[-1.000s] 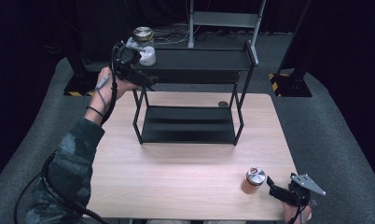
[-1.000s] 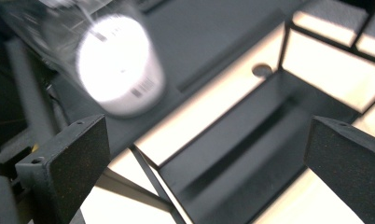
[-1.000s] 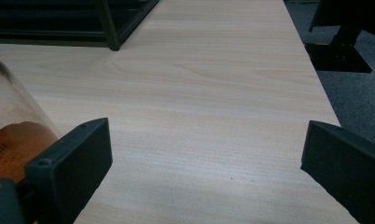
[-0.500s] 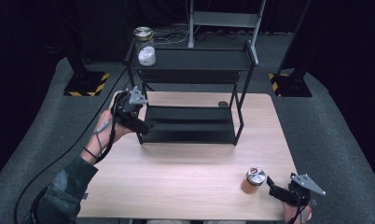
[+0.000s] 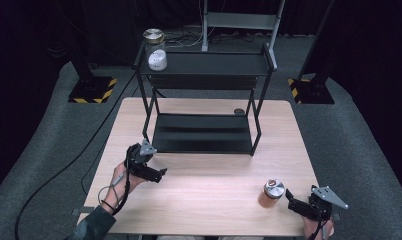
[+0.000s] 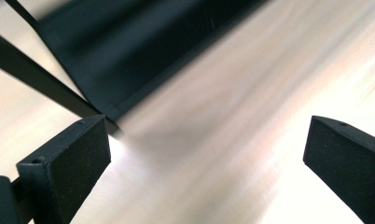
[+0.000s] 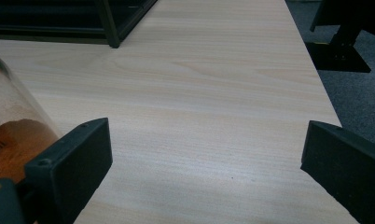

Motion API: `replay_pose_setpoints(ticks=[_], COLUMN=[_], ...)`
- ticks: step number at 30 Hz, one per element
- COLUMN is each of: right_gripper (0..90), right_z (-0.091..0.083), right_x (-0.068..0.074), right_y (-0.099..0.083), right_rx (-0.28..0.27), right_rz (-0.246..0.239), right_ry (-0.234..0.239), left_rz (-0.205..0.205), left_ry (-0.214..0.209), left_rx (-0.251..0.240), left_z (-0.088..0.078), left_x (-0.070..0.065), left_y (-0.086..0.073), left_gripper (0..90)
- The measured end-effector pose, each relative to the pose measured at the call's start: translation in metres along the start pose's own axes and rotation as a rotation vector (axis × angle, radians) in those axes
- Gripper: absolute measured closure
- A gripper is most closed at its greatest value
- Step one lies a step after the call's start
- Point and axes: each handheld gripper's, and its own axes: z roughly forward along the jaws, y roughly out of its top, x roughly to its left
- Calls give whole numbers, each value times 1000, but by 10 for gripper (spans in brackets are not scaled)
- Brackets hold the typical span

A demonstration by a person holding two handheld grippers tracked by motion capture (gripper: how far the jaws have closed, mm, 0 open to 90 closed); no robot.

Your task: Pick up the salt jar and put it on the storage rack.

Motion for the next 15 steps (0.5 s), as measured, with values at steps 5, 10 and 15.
replay_pose_setpoints(ticks=[5,10,15], right_gripper=[4,5,4], right_z=[0,0,0], right_x=[0,0,0], right_y=[0,-1,-1], right_rx=[-1,-5,-6], right_rz=[0,0,-1], right_ry=[0,0,0], left_rz=[-25,-48,-74], left_ry=[10,5,2], left_rx=[44,40,22], left_z=[22,31,35], left_x=[-12,-20,-22], left_y=[-17,-31,-39], left_gripper=[2,2,2])
